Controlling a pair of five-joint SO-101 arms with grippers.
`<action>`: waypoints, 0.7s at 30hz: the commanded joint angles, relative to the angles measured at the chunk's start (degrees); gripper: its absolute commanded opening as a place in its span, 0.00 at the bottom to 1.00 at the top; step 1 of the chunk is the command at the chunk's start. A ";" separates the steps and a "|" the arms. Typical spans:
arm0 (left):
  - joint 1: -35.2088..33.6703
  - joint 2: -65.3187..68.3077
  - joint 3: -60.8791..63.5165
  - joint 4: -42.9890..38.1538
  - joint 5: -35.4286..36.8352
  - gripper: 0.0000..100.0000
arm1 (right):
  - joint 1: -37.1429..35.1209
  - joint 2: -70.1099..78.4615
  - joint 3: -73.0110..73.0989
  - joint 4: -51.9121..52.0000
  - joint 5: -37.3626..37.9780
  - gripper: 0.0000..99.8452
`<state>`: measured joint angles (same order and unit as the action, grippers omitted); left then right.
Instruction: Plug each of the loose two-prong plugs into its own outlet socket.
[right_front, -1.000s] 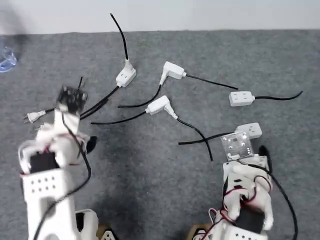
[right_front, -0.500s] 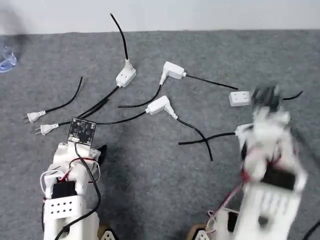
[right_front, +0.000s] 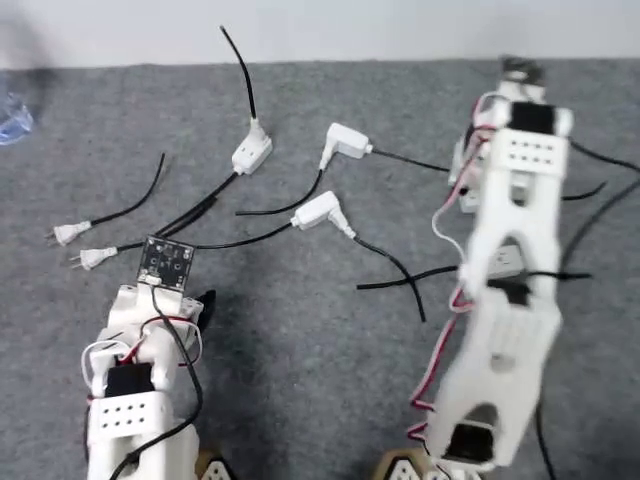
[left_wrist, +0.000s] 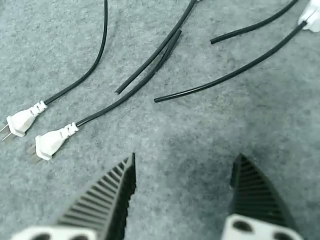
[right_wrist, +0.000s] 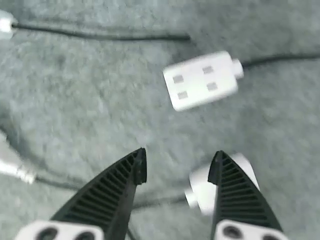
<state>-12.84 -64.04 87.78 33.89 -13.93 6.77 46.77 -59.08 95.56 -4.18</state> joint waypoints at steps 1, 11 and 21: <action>1.85 -0.79 0.40 -2.73 0.00 0.29 | -0.04 12.97 -26.81 4.53 1.41 0.20; 2.20 -0.88 0.75 -2.90 -1.67 0.29 | 3.82 24.13 -31.82 1.54 8.35 0.31; 2.20 -0.88 0.84 -2.90 -1.76 0.29 | 5.85 24.22 -20.48 -6.11 12.57 0.31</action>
<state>-10.99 -64.04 88.84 32.48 -15.16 11.34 71.74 -82.29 92.31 7.16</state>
